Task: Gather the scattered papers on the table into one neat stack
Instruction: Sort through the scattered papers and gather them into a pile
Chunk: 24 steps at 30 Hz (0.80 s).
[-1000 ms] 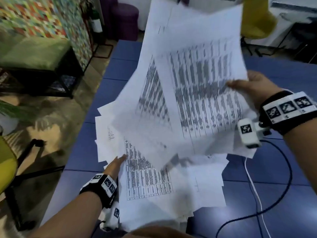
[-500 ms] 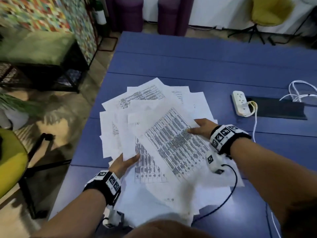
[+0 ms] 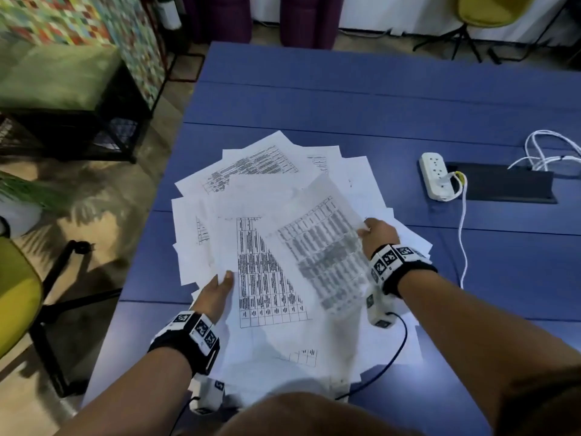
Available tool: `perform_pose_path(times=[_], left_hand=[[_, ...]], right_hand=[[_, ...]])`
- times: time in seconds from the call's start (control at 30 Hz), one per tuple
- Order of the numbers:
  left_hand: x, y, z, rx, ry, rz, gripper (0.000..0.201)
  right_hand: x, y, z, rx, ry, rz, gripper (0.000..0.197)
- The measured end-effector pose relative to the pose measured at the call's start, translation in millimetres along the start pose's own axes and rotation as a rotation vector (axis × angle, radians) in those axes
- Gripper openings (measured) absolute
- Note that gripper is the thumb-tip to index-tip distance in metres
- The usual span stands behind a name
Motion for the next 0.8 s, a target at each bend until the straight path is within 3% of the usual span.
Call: perform_pose_path(times=[0.1,0.23,0.3,0.37,0.43,0.5,0.57,0.63,0.73,0.77,0.8], left_hand=[[-2,-7,5,0.028,-0.004,-0.095,0.069],[-6,-6,4,-0.01,-0.068,-0.114,0.098],[-7,-3,7,-0.056,-0.07,-0.114,0.113],[-6,-7,9,-0.054,-0.048,-0.09,0.093],[-5,-8,8,-0.056,-0.034,-0.063,0.079],[-5,-9,8,-0.052,-0.035,-0.097,0.079],[-5,-10,9,-0.039,-0.02,-0.131,0.072],[-4,-8,9,-0.04,-0.007,-0.143,0.065],[-3,-6,8,-0.058,0.0,-0.116,0.097],[-3,-6,7,-0.051,-0.005,-0.097,0.102],[-2,-6,8,-0.057,-0.002,-0.097,0.095]], right_hand=[[-38,0,-13,-0.035,-0.166,0.072,0.039],[-78,-22,-34,0.035,-0.273,0.141,0.022],[-95,-36,-42,0.106,-0.333,0.124,0.027],[-91,-41,-42,0.151,-0.303,0.194,0.02],[-62,-29,-32,0.152,-0.149,0.226,0.034],[-35,-8,-19,0.105,-0.067,-0.019,0.063],[-27,12,-6,0.072,-0.154,-0.247,0.095],[-25,21,0,0.109,-0.231,-0.379,0.111],[-23,20,6,0.128,-0.22,-0.523,0.106],[-24,18,9,0.123,-0.217,-0.554,0.099],[-25,17,11,0.122,-0.227,-0.564,0.09]])
Point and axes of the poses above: each hand's wrist, its own z-axis towards the middle knuckle, its own x-axis out of the back of the hand, y = z × x, the point moved 10 cm from there along z, towards the middle knuckle, and after that the axes turned 11 degrees about -y, right-handed, at the moved point
